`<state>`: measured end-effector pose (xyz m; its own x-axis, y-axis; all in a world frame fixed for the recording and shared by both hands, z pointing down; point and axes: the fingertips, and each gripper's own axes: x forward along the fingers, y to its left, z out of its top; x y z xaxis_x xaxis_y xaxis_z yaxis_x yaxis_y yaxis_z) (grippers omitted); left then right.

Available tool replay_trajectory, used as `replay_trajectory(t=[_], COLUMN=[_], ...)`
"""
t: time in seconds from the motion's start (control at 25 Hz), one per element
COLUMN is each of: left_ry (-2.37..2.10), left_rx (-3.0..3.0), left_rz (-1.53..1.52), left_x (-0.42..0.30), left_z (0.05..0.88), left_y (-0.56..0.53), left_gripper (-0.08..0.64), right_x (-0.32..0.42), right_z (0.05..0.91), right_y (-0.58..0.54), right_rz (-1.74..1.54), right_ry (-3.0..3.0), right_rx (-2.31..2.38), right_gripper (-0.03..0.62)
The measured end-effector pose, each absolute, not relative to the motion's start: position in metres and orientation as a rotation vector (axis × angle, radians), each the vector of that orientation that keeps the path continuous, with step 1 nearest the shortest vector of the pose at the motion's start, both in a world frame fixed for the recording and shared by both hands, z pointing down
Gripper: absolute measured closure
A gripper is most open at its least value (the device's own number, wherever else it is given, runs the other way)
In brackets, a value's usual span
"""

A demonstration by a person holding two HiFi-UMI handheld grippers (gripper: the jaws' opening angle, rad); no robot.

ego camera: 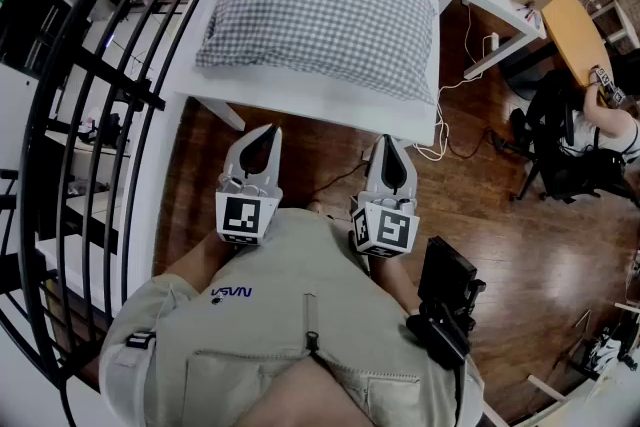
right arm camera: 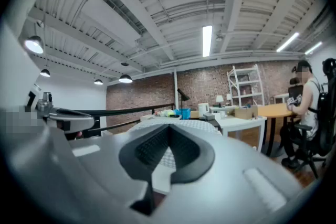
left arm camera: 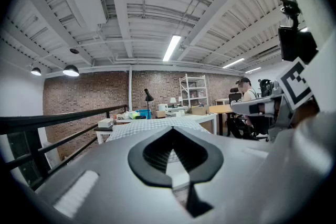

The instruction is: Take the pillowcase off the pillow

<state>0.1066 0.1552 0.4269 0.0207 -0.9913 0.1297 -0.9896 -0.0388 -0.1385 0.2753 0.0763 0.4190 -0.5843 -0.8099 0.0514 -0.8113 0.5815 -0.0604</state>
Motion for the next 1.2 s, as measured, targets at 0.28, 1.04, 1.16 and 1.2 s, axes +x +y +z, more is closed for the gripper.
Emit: replay_trajectory(t=[0.28, 1.04, 1.16, 1.2], left_ry=[2.213, 2.250, 2.256, 2.253], left_rx=[-2.223, -2.267, -2.288, -2.288], left_rz=[-0.264, -0.145, -0.187, -0.199], left_x=[0.097, -0.122, -0.159, -0.170], left_z=[0.428, 0.429, 0.439, 0.441], left_y=[0.143, 0.047, 0.043, 0.042], left_gripper=[0.554, 0.554, 0.555, 0.555], right_x=[0.276, 0.048, 0.000, -0.016], right_z=[0.424, 0.405, 0.410, 0.412], right_y=[0.060, -0.024, -0.031, -0.032], right_rz=[0.123, -0.029, -0.019, -0.021], right_ry=[-2.769, -2.694, -2.686, -2.687], right_rx=[1.436, 1.346, 1.313, 1.297], right_gripper=[0.589, 0.589, 0.589, 0.589])
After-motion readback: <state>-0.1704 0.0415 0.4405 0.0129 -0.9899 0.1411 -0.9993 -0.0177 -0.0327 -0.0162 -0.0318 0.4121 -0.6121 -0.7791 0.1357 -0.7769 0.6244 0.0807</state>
